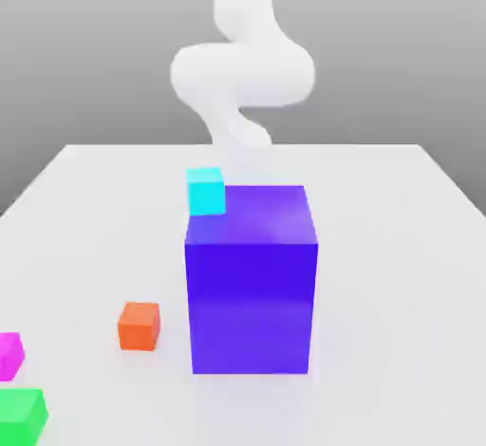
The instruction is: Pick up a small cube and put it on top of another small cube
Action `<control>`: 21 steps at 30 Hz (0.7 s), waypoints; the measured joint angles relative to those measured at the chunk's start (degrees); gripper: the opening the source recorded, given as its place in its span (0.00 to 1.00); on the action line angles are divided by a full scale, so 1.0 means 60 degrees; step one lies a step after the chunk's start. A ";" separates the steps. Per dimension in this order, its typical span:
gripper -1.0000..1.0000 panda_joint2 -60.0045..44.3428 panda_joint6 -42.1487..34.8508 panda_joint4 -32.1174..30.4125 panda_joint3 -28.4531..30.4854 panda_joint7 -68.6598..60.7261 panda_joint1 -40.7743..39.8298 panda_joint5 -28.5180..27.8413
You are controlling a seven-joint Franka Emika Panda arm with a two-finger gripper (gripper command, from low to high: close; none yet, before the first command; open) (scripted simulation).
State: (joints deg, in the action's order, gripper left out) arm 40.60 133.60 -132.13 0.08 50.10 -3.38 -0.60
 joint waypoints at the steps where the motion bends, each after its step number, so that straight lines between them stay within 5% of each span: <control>1: 0.50 -0.0376 0.0131 -0.0025 0.0014 0.0309 -0.0235 -0.0047; 21: 0.50 -0.7335 0.2553 -0.0494 0.1388 0.5350 -0.3839 0.0025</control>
State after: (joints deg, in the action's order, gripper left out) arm -3.41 148.92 -135.10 8.41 82.21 -26.41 -0.45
